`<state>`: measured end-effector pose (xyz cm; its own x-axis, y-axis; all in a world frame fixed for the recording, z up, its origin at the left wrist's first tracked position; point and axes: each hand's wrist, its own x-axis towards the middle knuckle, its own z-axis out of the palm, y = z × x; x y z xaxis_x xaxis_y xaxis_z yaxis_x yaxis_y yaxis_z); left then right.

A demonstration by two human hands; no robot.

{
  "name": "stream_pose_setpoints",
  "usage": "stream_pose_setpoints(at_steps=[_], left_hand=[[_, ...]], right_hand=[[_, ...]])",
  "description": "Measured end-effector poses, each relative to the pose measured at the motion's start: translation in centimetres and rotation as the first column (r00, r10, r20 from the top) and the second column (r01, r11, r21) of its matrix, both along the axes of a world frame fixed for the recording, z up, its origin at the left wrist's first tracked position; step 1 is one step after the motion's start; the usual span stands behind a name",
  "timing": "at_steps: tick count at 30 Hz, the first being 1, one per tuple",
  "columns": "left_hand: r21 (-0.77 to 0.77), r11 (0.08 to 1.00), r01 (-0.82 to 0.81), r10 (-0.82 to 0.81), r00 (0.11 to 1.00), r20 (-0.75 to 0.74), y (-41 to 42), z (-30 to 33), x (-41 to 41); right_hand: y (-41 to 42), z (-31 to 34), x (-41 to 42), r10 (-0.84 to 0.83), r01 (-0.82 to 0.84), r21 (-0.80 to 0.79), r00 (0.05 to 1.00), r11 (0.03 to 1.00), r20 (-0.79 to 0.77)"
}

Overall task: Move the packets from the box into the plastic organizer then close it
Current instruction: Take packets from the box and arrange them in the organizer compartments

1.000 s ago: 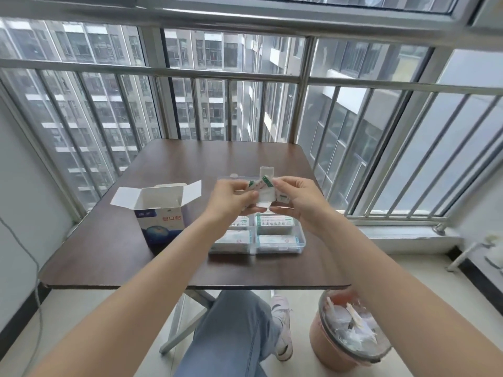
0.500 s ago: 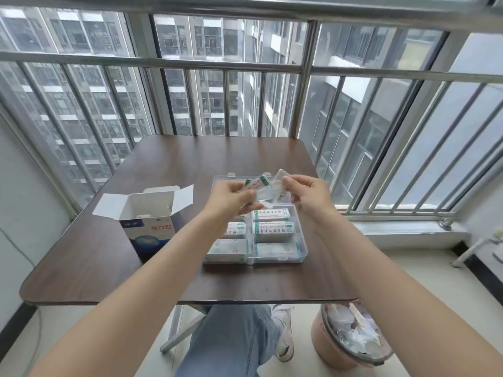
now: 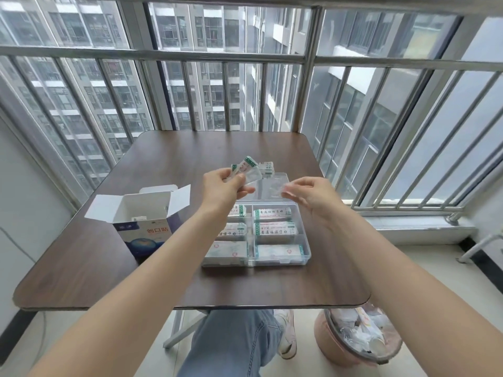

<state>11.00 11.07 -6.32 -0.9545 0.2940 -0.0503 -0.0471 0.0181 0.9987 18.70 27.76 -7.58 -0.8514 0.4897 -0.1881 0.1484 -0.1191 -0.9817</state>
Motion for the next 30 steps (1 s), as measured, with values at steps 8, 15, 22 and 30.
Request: stream_pose_setpoints(at_steps=[8, 15, 22, 30], left_hand=[[-0.036, 0.999, 0.013, -0.012, 1.000, 0.019, 0.4, -0.8, -0.2], [-0.053, 0.999, 0.007, -0.006, 1.000, 0.023, 0.5, -1.3, -0.6], [-0.037, 0.999, 0.026, -0.024, 0.999, 0.044, 0.8, -1.7, -0.3], [-0.052, 0.998, 0.019, -0.015, 0.998, 0.066, 0.6, -1.8, -0.5]], right_hand=[[0.6, -0.2, -0.9, 0.133, -0.211, 0.506, 0.973, 0.836, 0.188], [-0.5, -1.1, -1.3, 0.185, -0.286, 0.686, 0.958, 0.669, 0.219], [-1.3, -1.8, -1.0, 0.168, -0.228, 0.767, 0.973, 0.599, 0.158], [-1.7, -2.5, -1.2, 0.166, -0.263, 0.808, 0.965, 0.528, 0.205]])
